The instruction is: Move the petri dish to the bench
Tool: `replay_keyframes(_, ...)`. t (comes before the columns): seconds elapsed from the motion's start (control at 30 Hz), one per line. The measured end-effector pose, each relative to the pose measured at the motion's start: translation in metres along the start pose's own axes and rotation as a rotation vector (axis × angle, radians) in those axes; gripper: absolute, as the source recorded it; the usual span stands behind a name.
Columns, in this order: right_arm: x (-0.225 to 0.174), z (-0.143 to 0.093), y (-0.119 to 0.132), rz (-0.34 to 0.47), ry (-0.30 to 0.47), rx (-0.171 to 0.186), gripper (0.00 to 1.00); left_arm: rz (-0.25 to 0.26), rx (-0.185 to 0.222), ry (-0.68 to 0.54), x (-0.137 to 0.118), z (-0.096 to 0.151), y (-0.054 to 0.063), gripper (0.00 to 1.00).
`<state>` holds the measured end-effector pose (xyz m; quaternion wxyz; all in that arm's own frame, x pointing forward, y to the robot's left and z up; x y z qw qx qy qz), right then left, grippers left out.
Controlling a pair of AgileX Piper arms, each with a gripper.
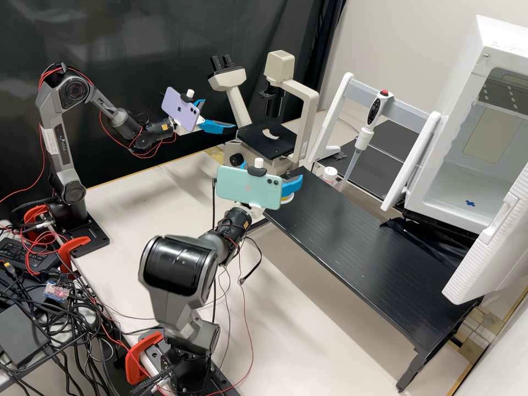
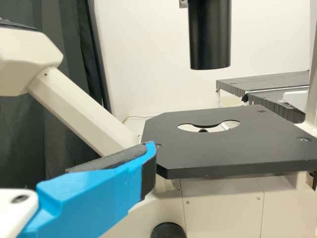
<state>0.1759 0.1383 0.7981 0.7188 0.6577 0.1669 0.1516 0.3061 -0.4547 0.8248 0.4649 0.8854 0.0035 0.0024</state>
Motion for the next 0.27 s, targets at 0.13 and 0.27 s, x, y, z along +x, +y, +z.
replay_keyframes(0.13, -0.019, -0.005, 0.024, 0.195, 0.076, -0.004, 1.00, 0.000, 0.000, 0.000, 0.000, 0.000, 0.000, 1.00)
replay_keyframes(0.27, -0.031, 0.005, 0.036, 0.283, 0.080, 0.033, 1.00, 0.000, 0.000, 0.000, 0.000, 0.000, 0.000, 1.00)
